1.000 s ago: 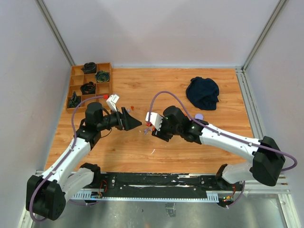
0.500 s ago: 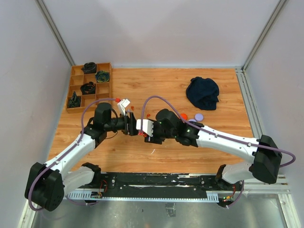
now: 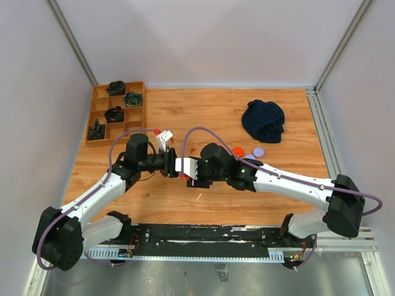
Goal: Insert the wireless bluetooth earbuds into the charging case
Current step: Pick up the charging case at the center of the board.
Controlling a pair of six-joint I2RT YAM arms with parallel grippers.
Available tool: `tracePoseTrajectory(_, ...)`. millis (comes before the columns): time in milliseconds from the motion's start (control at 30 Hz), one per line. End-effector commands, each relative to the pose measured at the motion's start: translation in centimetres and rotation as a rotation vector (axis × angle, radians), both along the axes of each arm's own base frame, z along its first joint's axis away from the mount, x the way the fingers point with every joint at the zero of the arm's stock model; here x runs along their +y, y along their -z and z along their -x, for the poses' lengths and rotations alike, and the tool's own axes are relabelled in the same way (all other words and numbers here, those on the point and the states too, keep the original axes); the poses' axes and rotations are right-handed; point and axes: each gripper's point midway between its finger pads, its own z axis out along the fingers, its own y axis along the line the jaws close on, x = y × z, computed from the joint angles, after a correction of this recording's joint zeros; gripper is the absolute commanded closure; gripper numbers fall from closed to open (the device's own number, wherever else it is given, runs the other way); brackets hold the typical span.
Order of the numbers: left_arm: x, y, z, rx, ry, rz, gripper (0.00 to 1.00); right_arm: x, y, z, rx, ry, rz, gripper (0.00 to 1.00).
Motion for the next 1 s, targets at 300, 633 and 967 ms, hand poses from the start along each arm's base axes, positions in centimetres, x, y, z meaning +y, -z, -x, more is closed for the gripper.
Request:
tracePoseTrajectory(300, -0.5, -1.6, 0.0, -0.071, 0.044, 0.005, 0.78, 1.2, -1.4, -0.3, -0.053, -0.011, -0.047, 0.45)
tracePoseTrajectory(633, 0.3, -4.3, -1.3, -0.258, -0.046, 0.018, 0.85, -1.1, -3.4, -0.3, 0.089, 0.057, -0.225, 0.2)
tracePoseTrajectory(967, 1.5, -9.3, -1.7, -0.548, -0.178, 0.15, 0.89, -3.4, -6.7, -0.1, 0.289, 0.084, -0.586, 0.02)
